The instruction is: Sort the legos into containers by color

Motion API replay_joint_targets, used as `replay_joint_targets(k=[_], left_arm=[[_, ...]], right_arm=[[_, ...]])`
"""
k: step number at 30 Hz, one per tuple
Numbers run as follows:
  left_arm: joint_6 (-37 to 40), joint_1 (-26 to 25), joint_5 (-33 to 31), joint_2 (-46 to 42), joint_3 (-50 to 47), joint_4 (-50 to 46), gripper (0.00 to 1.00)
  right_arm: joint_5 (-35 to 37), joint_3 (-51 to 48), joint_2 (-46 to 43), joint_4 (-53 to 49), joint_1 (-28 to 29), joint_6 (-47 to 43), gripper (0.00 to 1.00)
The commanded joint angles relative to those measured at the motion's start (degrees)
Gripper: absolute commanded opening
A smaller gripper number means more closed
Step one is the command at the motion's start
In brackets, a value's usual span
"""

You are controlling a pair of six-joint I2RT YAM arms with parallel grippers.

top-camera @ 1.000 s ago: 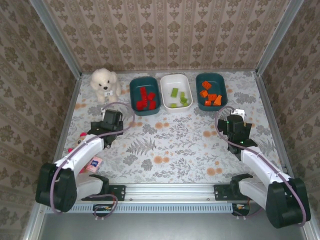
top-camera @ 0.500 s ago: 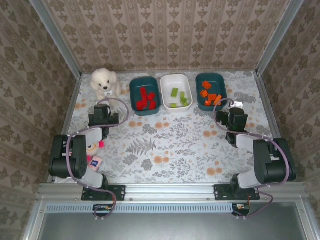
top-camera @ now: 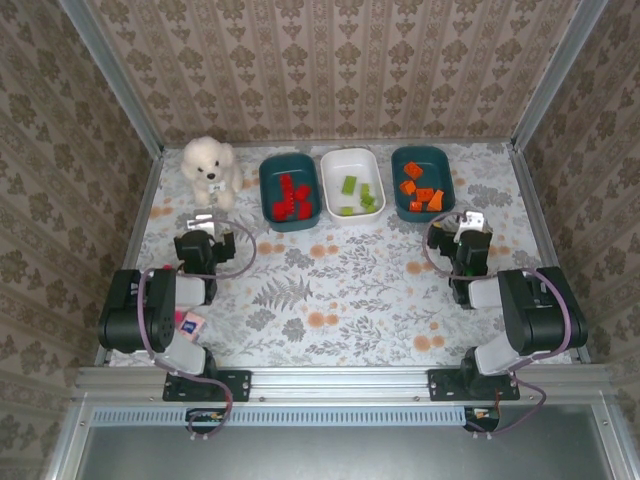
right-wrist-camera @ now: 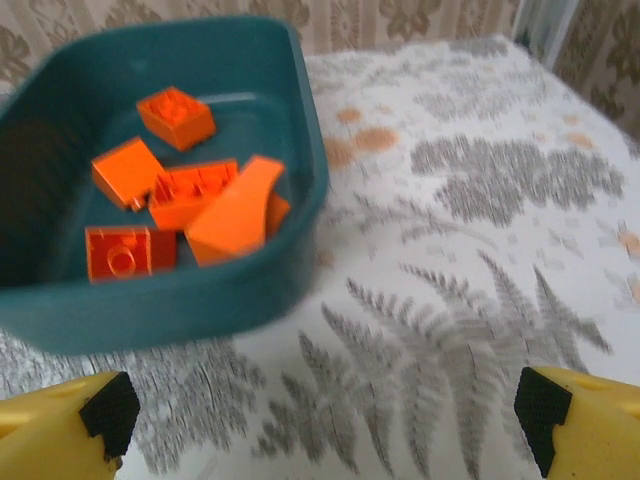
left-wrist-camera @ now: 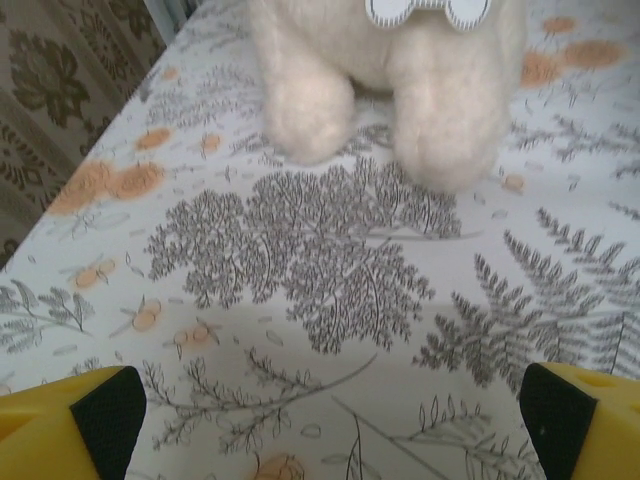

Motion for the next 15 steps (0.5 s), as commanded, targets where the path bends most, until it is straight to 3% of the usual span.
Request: replay_joint_targets(k=[1,15], left_arm=[[-0.5,0.2,-0.4,-0.2,1.0,4.5,1.0],[-0.5,0.2,-0.1,-0.5,0.8,4.5,1.0]], right_arm=[[1.4,2.9,0.4,-1.9,1.8,-2.2,1.0],[1.0,3.3,0.5,-2.4,1.9,-2.4,1.0]])
